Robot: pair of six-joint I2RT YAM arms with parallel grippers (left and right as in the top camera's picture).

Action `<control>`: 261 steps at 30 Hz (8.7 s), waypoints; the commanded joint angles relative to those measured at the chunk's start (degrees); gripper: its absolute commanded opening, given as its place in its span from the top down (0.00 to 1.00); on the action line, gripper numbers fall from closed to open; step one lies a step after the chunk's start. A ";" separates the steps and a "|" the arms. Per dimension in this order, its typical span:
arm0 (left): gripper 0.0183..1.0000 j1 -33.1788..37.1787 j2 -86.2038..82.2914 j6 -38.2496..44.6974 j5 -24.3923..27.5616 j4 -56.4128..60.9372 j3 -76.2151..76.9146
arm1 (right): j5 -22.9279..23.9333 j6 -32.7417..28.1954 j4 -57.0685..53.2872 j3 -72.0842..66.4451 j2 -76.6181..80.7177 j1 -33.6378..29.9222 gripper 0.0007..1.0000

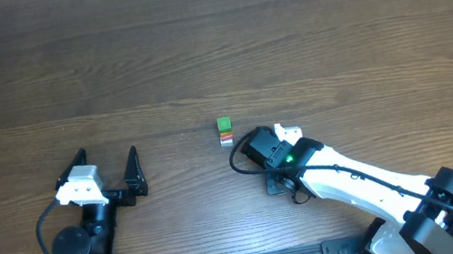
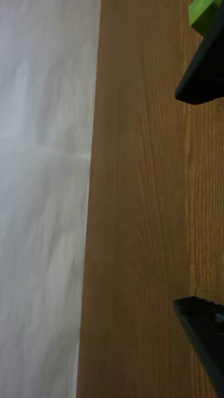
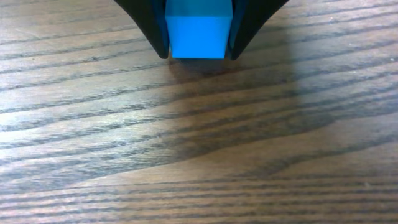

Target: Stack Cubes

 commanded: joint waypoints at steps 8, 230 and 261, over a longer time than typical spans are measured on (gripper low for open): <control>0.00 0.31 -0.42 0.83 0.72 0.00 -0.35 | 4.92 -3.34 -18.29 24.48 -0.33 -2.49 0.96; 0.00 0.31 -0.42 0.83 0.72 0.00 -0.35 | -10.34 -49.94 36.70 -38.18 -83.36 -40.48 0.01; 0.00 0.31 -0.42 0.83 0.72 0.00 -0.35 | -10.34 -49.94 36.68 -38.16 -83.32 -40.74 0.01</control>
